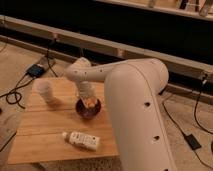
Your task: Place the pepper in the ceramic bowl
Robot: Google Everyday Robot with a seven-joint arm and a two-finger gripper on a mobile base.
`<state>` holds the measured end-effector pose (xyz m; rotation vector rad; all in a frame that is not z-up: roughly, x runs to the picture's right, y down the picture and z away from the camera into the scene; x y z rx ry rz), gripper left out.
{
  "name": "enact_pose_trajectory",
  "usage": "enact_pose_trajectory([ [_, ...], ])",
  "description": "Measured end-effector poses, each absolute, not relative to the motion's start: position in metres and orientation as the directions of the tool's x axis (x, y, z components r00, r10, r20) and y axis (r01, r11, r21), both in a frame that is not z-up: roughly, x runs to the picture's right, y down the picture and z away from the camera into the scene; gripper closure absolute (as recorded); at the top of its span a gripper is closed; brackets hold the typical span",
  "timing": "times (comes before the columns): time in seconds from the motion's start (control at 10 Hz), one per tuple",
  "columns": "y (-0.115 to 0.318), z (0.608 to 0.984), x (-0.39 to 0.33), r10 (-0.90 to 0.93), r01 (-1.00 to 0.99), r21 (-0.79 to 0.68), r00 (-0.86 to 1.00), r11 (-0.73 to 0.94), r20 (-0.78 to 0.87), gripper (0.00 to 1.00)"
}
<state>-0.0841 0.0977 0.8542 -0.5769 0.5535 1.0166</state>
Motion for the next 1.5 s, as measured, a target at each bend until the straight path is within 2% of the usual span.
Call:
enact_pose_trajectory([
  [0.9, 0.107, 0.848, -0.100, 0.602, -0.890, -0.199, 0.428, 0.410, -0.674, 0.40],
  [1.5, 0.075, 0.811, -0.116, 0.650, -0.886, -0.309, 0.465, 0.347, -0.602, 0.40],
])
